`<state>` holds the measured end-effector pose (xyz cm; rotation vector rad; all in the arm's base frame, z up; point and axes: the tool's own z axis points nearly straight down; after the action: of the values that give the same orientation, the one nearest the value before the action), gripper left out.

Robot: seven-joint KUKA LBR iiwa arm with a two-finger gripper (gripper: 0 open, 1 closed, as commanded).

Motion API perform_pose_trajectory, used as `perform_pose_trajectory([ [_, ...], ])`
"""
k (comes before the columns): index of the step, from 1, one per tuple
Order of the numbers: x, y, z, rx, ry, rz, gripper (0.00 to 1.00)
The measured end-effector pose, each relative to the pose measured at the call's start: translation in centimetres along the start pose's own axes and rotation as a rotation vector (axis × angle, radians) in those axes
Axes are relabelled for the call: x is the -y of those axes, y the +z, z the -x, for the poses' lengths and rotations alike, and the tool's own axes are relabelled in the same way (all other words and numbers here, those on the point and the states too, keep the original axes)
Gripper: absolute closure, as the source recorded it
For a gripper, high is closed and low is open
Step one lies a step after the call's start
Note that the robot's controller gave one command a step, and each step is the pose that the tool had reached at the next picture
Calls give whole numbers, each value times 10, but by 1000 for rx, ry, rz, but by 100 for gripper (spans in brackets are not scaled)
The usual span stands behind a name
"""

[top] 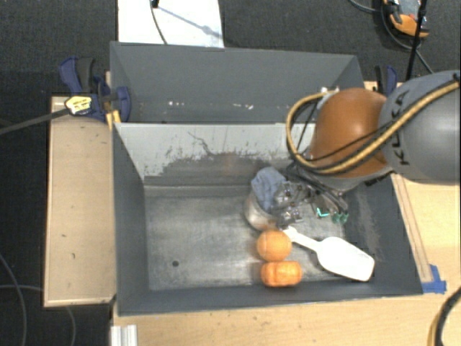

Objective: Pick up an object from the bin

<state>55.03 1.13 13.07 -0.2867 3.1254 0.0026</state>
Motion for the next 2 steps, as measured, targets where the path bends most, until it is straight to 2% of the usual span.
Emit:
perform_pose_trajectory([
  [1, 11, -29, -11, 4, -72, -2, 0],
  [2, 7, 43, -14, 32, -449, -22, 100],
])
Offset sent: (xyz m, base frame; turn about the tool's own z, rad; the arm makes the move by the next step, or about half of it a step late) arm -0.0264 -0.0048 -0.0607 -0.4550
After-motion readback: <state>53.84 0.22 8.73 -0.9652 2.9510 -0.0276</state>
